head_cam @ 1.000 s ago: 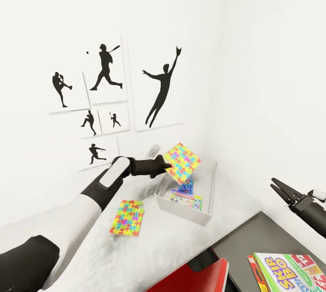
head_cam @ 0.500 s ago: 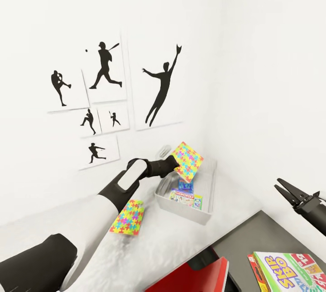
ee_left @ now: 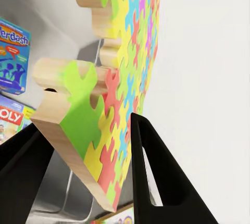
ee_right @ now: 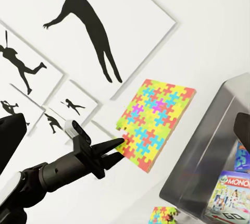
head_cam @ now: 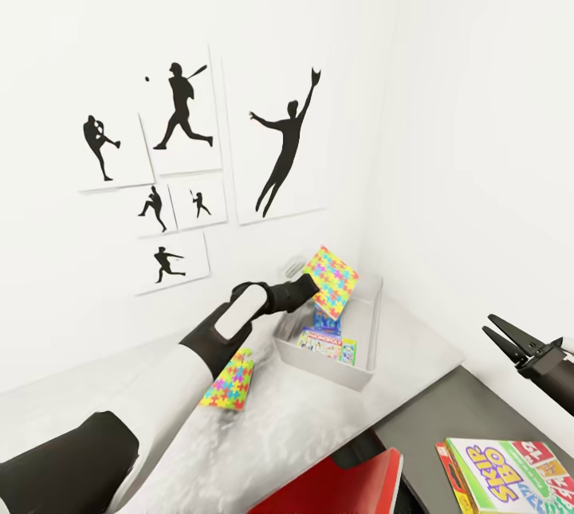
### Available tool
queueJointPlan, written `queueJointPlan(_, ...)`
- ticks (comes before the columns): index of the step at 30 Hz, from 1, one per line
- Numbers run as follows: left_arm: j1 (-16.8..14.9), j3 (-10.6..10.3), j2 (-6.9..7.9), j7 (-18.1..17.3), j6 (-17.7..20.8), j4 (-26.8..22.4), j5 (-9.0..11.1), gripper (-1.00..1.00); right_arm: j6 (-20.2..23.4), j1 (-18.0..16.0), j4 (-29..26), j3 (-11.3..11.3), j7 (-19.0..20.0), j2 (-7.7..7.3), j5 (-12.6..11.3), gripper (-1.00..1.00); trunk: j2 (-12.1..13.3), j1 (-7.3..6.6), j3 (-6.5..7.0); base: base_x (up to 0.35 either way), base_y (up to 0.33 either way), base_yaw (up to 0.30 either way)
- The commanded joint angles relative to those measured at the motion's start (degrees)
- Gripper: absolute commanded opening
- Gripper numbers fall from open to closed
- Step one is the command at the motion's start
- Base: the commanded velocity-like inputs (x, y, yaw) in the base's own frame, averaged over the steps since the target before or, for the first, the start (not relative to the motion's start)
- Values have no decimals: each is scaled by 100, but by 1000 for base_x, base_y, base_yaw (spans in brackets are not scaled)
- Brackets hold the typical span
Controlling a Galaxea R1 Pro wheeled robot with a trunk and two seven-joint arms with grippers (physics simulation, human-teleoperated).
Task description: Put all the toys in the child's room - the three board games (two on the bed and one on the table), the two jigsaw puzzles on the table, and the tennis ball on the table - inside the toy box on the table in the child's room.
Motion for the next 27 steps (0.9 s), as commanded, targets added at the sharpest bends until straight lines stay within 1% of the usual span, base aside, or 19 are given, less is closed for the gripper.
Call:
queueJointPlan(1,-6,-66,0,52,-72,4,61,-100,24,-6,-1,-7,21,-1,8,100,-14,4,-23,0,0,0)
queueJointPlan(3,-6,-106,0,50,-161,67,67,-100,24,-6,-3,-17,21,-1,8,100,-14,4,-42,0,0,0)
queueJointPlan(6,-6,-129,0,44,-217,402,66,-100,25,-5,2,-38,21,-1,8,100,-14,4,-70,0,0,0)
queueJointPlan(9,-6,-133,0,37,-235,618,63,-100,23,-7,4,-42,28,-1,8,100,-14,4,-99,0,0,0)
queueJointPlan(15,-6,-150,0,33,-261,691,44,-100,3,-7,6,-32,28,-1,78,100,-14,4,-155,0,0,0)
queueJointPlan(19,-4,-157,0,22,-412,691,38,-100,-55,-7,66,-11,9,-1,95,100,-14,4,-193,0,0,0)
queueJointPlan(23,-4,-322,0,16,-491,688,36,-100,-82,-7,141,31,3,7,101,100,-14,4,-231,0,0,0)
queueJointPlan(25,-5,-444,0,16,-566,689,41,-100,-102,-7,154,34,3,8,103,100,-14,4,-250,0,0,0)
queueJointPlan(27,-4,-621,0,16,-619,681,48,-100,-205,-7,161,29,16,3,104,100,-14,4,-269,0,0,0)
